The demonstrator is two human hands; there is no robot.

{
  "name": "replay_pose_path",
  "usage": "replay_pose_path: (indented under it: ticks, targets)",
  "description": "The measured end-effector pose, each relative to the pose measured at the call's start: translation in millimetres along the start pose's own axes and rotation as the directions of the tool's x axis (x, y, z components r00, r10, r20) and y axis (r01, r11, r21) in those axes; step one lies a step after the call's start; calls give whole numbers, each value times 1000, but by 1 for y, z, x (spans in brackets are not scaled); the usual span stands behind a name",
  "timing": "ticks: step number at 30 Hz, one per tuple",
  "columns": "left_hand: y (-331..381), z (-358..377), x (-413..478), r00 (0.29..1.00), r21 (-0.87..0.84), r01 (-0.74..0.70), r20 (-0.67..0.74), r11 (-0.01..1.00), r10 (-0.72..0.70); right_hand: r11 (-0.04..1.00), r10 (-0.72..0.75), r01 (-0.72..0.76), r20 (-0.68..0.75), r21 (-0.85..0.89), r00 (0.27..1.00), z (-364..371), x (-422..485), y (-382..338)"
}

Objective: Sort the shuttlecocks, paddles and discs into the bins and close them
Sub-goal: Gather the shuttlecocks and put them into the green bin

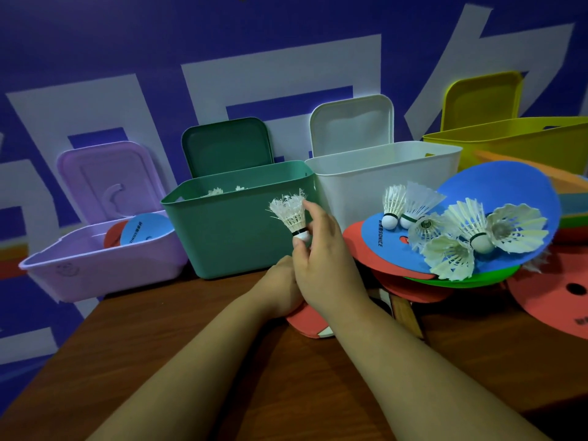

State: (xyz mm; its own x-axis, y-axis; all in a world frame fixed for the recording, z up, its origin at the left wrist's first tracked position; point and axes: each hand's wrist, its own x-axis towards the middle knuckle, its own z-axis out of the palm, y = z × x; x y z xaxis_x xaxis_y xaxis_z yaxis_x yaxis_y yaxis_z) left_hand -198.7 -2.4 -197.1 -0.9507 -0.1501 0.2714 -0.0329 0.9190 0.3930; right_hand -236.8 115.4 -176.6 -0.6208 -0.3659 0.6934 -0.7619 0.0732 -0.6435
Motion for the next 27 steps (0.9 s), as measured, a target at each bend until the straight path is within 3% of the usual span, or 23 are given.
replay_pose_path:
  ticks: [5, 10, 14, 16, 20, 23, 27]
  targets:
    - [-3, 0, 3, 988, 105, 80, 121, 991, -92, 1000, 17, -17, -25, 12, 1000, -1, 1, 1]
    - [-13, 4, 5, 989, 61, 95, 110, 994, -101, 998, 42, -40, -53, 44, 998, -2, 4, 5]
    - [-13, 1, 0, 999, -220, 21, -34, 975, -29, 999, 36, -33, -71, 40, 997, -1, 4, 7]
    - [-14, -1, 0, 987, -269, -7, -154, 963, -37, 999, 36, -34, -72, 34, 997, -1, 4, 8]
    - [-26, -5, 1, 901, -317, 60, -391, 946, -188, 999, 35, -32, -64, 42, 997, -1, 3, 9]
    - [-32, -9, -2, 871, -465, 129, -369, 876, -324, 999, 30, -27, -64, 42, 998, 0, 4, 10]
    - [-37, -10, -3, 853, -491, 138, -382, 860, -355, 999, 22, -19, -68, 43, 997, 0, 4, 11]
